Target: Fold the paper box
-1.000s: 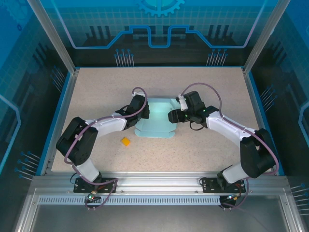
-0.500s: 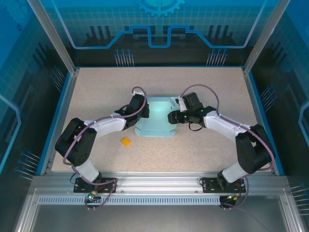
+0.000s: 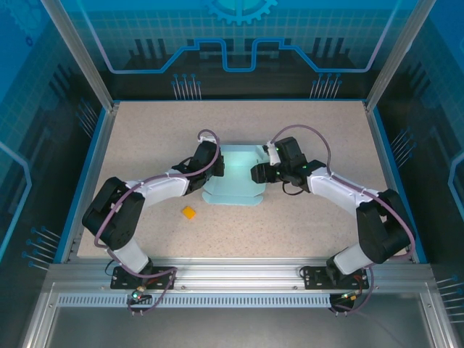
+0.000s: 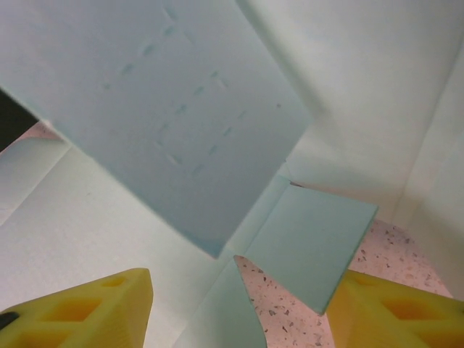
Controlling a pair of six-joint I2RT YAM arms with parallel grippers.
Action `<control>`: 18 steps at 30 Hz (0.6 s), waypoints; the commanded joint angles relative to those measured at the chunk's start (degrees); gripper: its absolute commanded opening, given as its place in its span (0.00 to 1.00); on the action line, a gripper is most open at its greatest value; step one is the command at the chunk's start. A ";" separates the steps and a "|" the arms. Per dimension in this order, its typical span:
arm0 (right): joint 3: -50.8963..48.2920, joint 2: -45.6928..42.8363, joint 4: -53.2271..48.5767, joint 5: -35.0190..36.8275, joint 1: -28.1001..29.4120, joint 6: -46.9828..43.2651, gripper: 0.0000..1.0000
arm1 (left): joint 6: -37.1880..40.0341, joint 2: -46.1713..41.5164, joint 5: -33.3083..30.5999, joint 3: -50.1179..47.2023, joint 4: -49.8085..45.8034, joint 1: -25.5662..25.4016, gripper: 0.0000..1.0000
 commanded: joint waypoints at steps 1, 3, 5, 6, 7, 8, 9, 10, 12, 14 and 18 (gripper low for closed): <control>2.44 -0.88 -0.21 0.37 1.53 -2.20 0.63 | 0.28 -1.24 0.98 0.29 1.34 -0.42 0.00; 2.99 -0.29 0.12 -0.07 2.01 -2.46 0.61 | 0.31 -1.24 1.01 0.21 1.42 -0.40 0.00; 3.58 0.34 0.37 -0.65 2.37 -2.47 0.59 | 0.35 -1.24 1.12 0.21 1.38 -0.41 0.00; 3.90 0.65 0.63 -0.98 2.63 -2.47 0.59 | 0.35 -1.24 1.15 0.21 1.45 -0.46 0.00; 4.06 0.90 0.89 -1.22 2.88 -2.52 0.58 | 0.34 -1.24 1.10 0.21 1.43 -0.54 0.00; 4.30 1.15 1.15 -1.40 3.17 -2.47 0.57 | 0.40 -1.24 1.16 0.21 1.40 -0.51 0.00; 4.49 1.59 1.41 -1.70 3.49 -2.33 0.56 | 0.35 -1.18 1.33 0.21 1.51 -0.55 0.00; 4.67 1.99 1.56 -1.96 3.75 -2.23 0.55 | 0.44 -1.11 1.40 0.21 1.51 -0.53 0.00; 4.76 2.96 2.26 -2.47 4.18 -1.66 0.53 | 0.22 -1.12 1.68 0.30 1.53 -0.55 0.00; 4.52 3.99 3.40 -3.60 4.42 -0.95 0.51 | 0.13 -1.24 1.69 0.22 1.59 -0.53 0.00; 4.32 5.73 5.22 -5.07 4.79 -0.23 0.49 | -0.08 -1.38 1.67 0.13 1.60 -0.50 0.00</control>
